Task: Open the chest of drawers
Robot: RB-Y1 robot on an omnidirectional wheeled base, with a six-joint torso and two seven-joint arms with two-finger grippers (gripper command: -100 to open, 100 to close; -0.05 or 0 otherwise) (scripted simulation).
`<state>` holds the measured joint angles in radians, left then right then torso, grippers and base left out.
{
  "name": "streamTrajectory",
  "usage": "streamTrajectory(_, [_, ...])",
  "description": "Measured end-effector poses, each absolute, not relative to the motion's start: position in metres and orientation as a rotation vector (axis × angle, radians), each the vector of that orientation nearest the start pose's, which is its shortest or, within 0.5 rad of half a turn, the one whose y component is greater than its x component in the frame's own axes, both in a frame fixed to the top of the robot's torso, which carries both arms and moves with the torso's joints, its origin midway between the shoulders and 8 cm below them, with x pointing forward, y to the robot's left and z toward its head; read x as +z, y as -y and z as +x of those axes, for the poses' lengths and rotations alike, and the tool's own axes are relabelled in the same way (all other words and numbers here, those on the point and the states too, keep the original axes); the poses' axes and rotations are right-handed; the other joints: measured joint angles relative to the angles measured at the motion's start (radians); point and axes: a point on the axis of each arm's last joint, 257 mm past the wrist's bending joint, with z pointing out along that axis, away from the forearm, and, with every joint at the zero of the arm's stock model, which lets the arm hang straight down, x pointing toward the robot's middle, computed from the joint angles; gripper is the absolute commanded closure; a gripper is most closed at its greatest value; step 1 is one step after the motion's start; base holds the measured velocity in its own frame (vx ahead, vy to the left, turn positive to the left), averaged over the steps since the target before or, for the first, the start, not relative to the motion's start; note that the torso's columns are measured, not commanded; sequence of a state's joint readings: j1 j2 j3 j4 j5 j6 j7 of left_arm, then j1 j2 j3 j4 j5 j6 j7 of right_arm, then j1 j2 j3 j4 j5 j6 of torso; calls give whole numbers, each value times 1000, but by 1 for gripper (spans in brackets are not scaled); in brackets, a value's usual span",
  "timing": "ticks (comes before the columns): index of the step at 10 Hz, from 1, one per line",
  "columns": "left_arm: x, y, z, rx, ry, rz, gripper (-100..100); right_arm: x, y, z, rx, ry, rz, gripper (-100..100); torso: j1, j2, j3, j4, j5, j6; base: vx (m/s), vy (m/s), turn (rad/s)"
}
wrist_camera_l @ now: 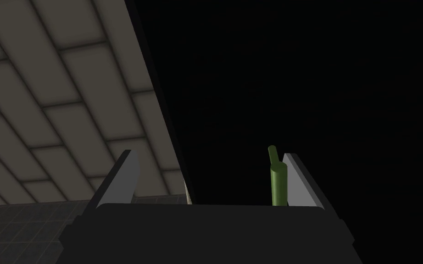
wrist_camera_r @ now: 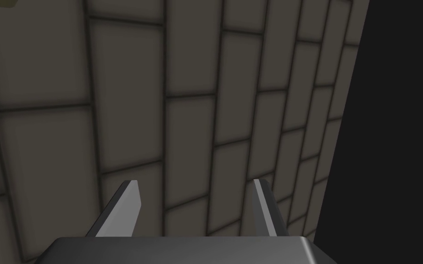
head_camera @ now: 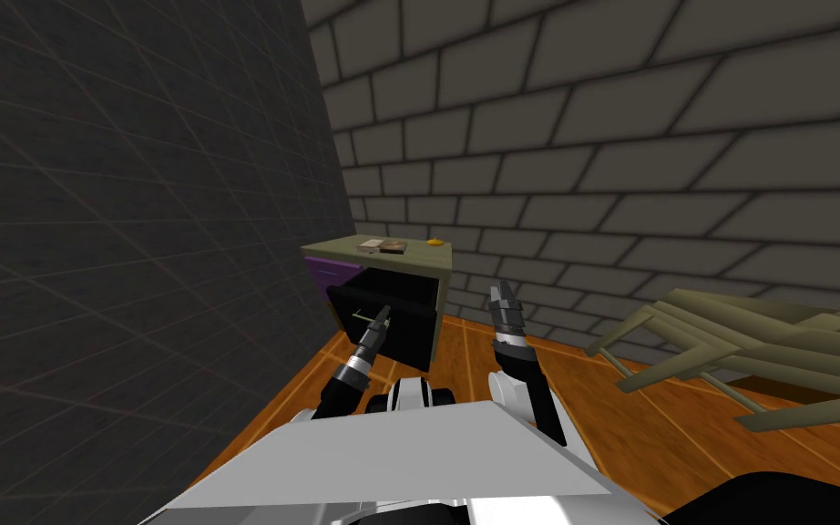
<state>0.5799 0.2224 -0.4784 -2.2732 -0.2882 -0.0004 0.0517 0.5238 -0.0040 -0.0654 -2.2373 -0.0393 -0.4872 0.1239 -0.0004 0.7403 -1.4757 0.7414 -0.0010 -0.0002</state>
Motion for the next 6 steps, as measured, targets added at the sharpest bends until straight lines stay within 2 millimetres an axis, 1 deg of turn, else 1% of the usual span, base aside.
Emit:
streamTrajectory(1, [-145, -91, 360, -1340, -1420, -805, 0, -3, 312, 346, 1120, -672, 684, 0, 0, 1, 1, -1, 0, 0, 6, 1, 0])
streamTrajectory(6, [-148, -91, 360, -1337, -1424, -809, 0, -3, 312, 346, 1120, -672, 684, 0, 0, -2, 0, -3, 1, 0, 0, 0, 0])
